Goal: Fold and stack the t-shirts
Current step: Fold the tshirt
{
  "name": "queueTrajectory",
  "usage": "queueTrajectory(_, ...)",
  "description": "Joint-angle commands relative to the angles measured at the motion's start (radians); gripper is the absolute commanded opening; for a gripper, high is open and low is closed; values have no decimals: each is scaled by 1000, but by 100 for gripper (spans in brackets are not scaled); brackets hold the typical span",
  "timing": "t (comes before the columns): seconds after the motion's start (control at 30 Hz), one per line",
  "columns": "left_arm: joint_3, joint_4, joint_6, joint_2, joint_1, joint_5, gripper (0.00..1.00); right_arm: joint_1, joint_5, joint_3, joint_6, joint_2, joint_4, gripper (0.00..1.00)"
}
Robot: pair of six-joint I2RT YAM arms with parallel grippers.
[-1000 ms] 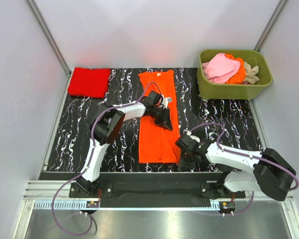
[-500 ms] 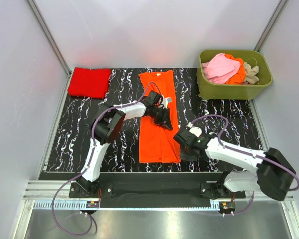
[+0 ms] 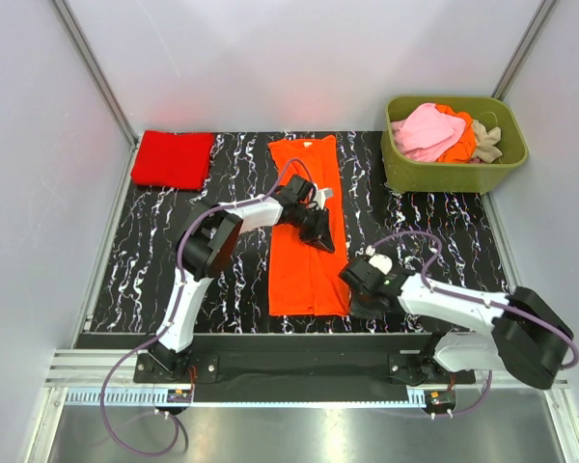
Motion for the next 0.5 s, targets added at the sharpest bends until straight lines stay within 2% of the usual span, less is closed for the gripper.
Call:
queueTrajectory(0.0,-3,-48,24,65,13,-80,19,10,28,-20,36,-96,-19,16)
queueTrajectory(0.1,-5,-42,16,69,21,-64,19,10,43,-22,45,-136,-32,16)
queueTrajectory(0.27,-3,-39,13,68,21,-64,19,10,52,-28,100,-176,-27,31)
queueTrajectory(0.37,-6,-39,15,68,21,-66,20,8,22,-71,150,-216,75,34)
queueTrajectory(0.4,-6,-39,10,68,23,-69,20,8,14,-82,166,-222,114,38)
queueTrajectory(0.47,-8,-36,10,68,21,-69,20,8,6,-99,160,-208,152,38)
